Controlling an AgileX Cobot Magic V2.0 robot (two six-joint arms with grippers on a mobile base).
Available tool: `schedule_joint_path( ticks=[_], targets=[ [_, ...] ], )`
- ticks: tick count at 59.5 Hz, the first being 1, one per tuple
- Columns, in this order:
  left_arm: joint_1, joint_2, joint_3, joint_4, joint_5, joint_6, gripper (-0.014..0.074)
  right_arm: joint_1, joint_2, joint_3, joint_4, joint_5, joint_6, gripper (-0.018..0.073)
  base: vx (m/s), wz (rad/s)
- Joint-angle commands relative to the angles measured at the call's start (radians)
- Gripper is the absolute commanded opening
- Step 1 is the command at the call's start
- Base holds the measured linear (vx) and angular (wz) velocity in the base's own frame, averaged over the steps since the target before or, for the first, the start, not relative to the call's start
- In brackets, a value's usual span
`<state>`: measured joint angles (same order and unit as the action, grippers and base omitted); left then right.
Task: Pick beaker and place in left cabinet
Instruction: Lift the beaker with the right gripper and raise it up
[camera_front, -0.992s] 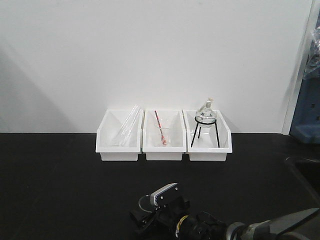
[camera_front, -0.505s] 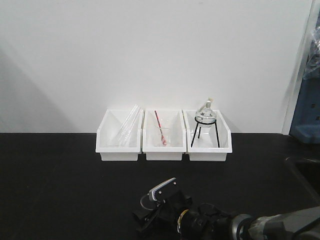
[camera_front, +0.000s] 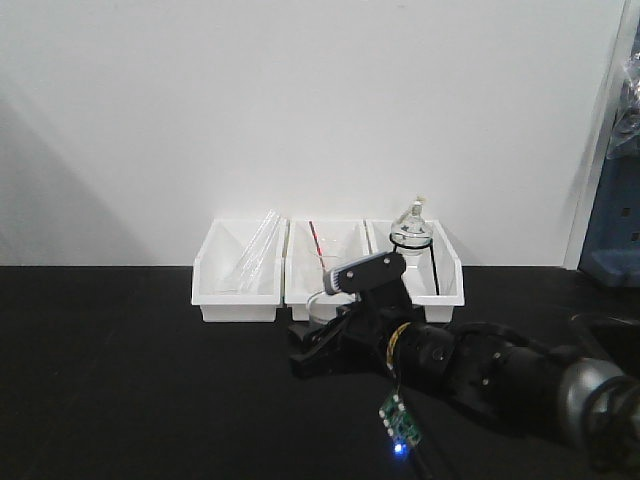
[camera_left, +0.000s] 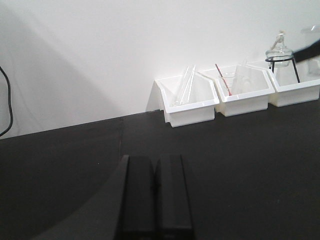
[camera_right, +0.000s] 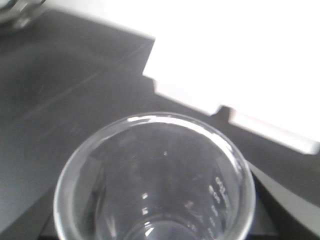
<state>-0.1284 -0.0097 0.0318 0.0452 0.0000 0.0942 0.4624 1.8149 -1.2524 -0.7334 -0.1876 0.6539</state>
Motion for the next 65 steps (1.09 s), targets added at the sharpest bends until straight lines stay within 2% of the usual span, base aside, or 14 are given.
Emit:
schedule_joint_path(
  ticks=[1,9,14,21,30,42,65],
  targets=[
    [-0.001,-0.019,0.016,-0.003,-0.075,-0.003,0.0001,-0.001,-0.121,-0.024,-0.003,0.008,0.035,-0.0009,0.0,0.0],
    [-0.001,-0.019,0.016,-0.003,-0.075,-0.003,0.0001,0.017,-0.215,-0.024,-0.054,0.049,0.034,-0.0008,0.0,0.0],
    [-0.001,-0.019,0.016,-0.003,-0.075,-0.003,0.0001,0.057,-0.258,-0.024,-0.103,0.12,0.034,-0.0005,0.0,0.0],
    [-0.001,-0.019,0.016,-0.003,-0.075,-0.003,0.0001,0.13,-0.302,-0.021,-0.1,0.229,0.056,-0.0002,0.0,0.0],
    [-0.001,-0.019,0.016,-0.003,-0.075,-0.003,0.0001,0.201,-0.376,0.07,-0.108,0.208,0.049,-0.0003,0.0,0.0],
    [-0.001,-0.019,0.016,-0.003,-0.075,-0.003,0.0001,0.206,-0.472,0.194,-0.11,0.135,0.052,-0.0001,0.0,0.0],
    [-0.001,-0.019,0.016,-0.003,-0.075,-0.003,0.0001,0.206,-0.484,0.208,-0.11,0.114,0.058,-0.0001,0.0,0.0]
  ],
)
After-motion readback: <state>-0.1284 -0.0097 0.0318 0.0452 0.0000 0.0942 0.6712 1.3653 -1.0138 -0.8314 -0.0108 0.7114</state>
